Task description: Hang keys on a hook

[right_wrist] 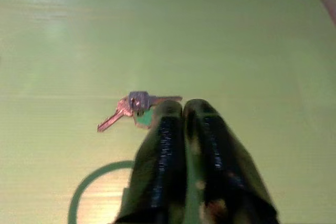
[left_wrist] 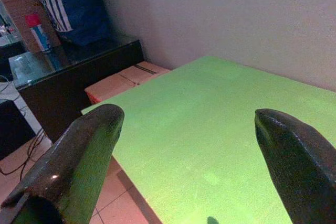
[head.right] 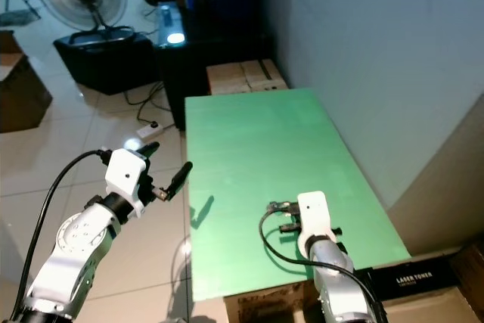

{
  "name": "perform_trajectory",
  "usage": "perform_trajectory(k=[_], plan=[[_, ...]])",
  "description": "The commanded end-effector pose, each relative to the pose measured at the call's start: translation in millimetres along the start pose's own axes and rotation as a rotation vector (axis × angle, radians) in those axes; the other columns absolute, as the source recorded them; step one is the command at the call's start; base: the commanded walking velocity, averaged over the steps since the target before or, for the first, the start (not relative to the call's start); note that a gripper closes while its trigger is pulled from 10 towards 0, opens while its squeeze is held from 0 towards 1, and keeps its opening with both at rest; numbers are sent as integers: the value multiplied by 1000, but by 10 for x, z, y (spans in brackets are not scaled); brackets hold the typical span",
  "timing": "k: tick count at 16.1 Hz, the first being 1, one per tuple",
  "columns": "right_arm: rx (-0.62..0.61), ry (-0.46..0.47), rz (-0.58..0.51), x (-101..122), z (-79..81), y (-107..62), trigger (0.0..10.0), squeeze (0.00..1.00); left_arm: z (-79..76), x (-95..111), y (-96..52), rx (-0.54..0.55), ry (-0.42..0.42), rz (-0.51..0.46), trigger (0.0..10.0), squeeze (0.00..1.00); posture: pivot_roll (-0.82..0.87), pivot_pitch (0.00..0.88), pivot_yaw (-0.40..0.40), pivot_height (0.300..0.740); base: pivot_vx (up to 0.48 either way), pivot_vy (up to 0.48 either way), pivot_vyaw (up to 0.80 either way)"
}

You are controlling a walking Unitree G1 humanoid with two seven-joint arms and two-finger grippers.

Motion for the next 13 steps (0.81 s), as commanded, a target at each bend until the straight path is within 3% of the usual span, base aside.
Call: perform_trajectory(k=[1,3,5,13], plan=[[-16,68,32,-59,-18,-4,10000,1000,-21,57,-12,-29,18,-23,10000,0,-13,0,64,740,0,0,0],[-68,154,65,-88,-29,25,10000,1000,-96,100,-44,-147,59,-35,10000,0,-4,12,61,740,0,0,0],[-93,147,89,-66,-60,49,10000,1000,-123,108,-54,-192,68,-34,10000,0,2,32,58,740,0,0,0],[-159,126,118,76,-262,137,10000,1000,-126,111,-146,-216,74,-11,10000,0,31,83,66,740,0,0,0]])
Point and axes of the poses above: a point about 5 cm out from each wrist's last joint towards the gripper, its own y axis pointing out of the wrist towards the gripper, its own x axis along the axis of the wrist's last joint, z = x × y, the point moved 1 cm from there along y, pointing out of the wrist towards the gripper, and after that the axes turned 13 degrees about y, right-handed, at the moved point
